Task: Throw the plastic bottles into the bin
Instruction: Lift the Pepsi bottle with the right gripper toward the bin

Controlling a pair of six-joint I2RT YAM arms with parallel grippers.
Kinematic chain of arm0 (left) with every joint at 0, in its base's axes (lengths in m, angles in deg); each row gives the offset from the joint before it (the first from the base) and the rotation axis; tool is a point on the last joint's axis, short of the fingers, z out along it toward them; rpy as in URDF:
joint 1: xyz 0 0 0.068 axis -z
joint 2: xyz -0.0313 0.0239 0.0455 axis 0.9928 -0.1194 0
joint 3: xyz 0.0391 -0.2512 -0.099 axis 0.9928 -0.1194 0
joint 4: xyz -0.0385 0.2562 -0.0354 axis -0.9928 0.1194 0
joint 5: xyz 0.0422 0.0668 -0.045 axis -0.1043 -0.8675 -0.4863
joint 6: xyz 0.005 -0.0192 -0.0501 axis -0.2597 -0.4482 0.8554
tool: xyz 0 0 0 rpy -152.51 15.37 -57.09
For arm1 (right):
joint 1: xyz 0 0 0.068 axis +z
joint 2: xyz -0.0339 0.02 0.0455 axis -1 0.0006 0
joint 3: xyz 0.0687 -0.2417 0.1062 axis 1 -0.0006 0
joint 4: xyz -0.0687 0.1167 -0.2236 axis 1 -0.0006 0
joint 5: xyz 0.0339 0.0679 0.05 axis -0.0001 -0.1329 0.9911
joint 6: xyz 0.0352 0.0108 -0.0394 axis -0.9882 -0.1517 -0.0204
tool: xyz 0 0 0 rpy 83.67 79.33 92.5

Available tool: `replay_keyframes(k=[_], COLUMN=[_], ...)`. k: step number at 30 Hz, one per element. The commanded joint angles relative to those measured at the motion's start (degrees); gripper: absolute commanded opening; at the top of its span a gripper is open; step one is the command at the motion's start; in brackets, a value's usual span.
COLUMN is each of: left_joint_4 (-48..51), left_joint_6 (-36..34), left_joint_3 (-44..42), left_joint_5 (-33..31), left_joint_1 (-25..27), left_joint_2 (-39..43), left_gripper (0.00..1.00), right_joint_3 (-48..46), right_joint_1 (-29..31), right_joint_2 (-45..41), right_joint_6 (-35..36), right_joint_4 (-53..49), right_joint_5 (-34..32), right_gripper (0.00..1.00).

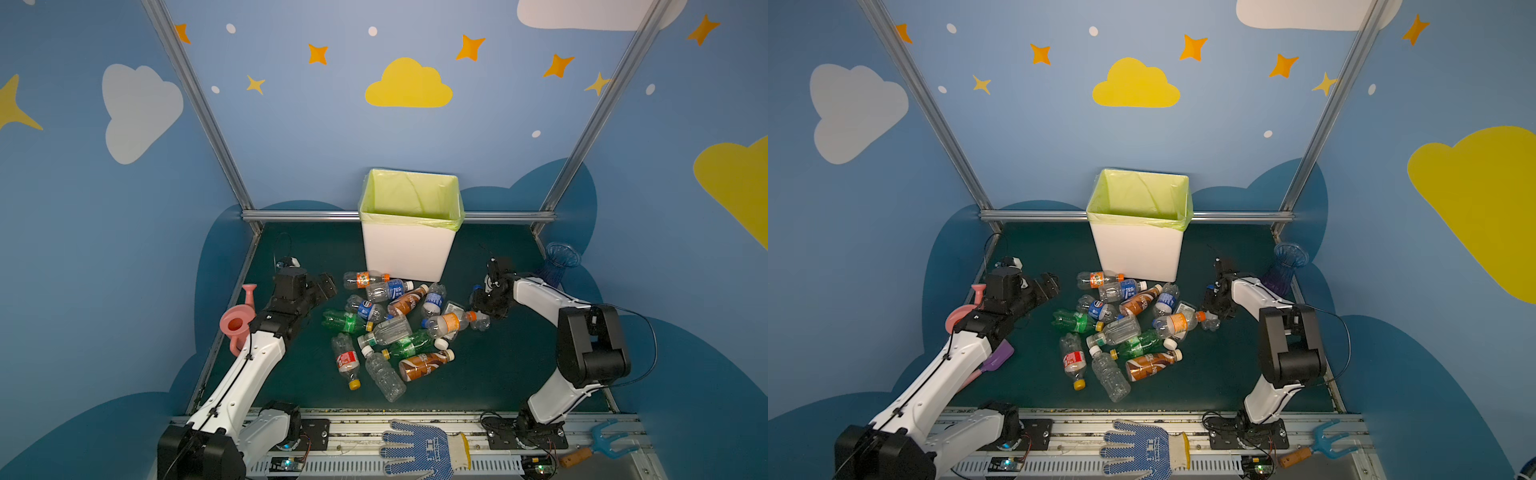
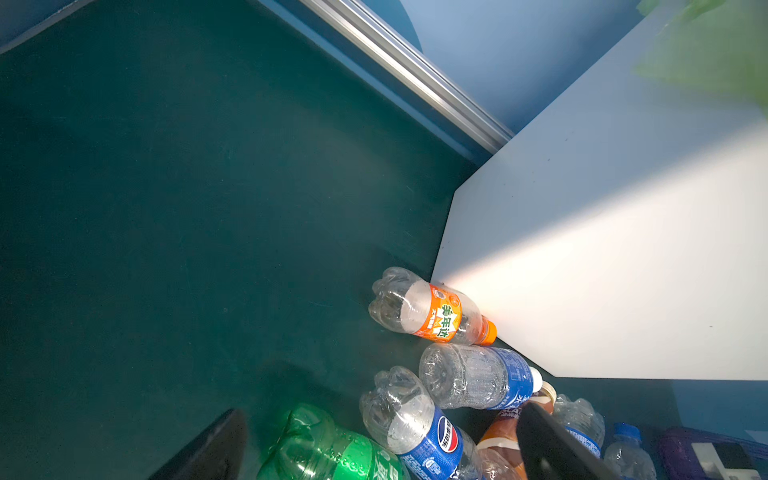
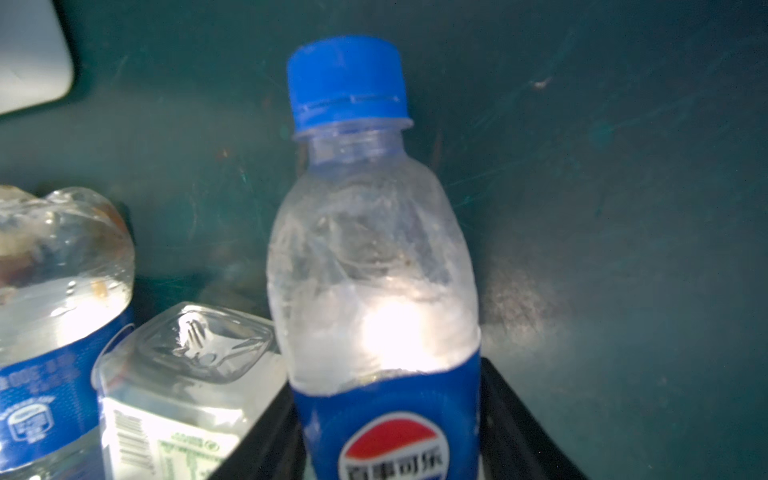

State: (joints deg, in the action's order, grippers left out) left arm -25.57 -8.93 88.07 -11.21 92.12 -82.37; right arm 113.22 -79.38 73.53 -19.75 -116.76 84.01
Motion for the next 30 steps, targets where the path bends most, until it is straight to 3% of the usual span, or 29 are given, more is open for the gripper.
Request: replay_keyframes(k=[1,4,11,16,23,27,30], left_joint_4=[0.53,0.34,-0.28,0.36,-1.12,-2.42,-1.82], left_joint_6=[0.42,0.53,1.14,2.04,3.73,5.37,6.23], left_joint_3=[-1.12,-1.57,-2.15,-2.36,-4.42,-5.11,-4.40], left_joint_5=[-0.65,-0.75,-0.84,-2.27,-3.70,-2.33,-0.81], left_joint_1=[-0.40,-0.70,-1.23,-1.50,-1.68,-1.69,-1.70], left_joint_2=[-0.24,-0.27,-1.43,-2.31,-2.27,-3.61,-4.70], left_gripper=[1.00,1.00,1.00,1.00,1.00,1.00,1.00], right_joint_3=[1.62,2.67,8.90,23.55,34.81,36.12,38.24], right_joint_1=[-0.21,-0.63,-1.09,-2.86,-3.51,-2.91,1.50], right_joint_2=[1.00,1.60,-3.02,-12.12,-25.91,-25.18,-17.76], right_joint_6=[0.49,1.05,3.37,4.35,1.24,-4.41,-7.26], right_joint_4=[-0.93,-1.37,-3.07,-7.14,6.46,14.42,17.93], right_joint_5=[-0.69,-1.91,-2.89,-4.70,-8.51,-1.87,3.31], right_gripper=[0.49,0.41,0.36,0.36,0.41,0.42,0.43])
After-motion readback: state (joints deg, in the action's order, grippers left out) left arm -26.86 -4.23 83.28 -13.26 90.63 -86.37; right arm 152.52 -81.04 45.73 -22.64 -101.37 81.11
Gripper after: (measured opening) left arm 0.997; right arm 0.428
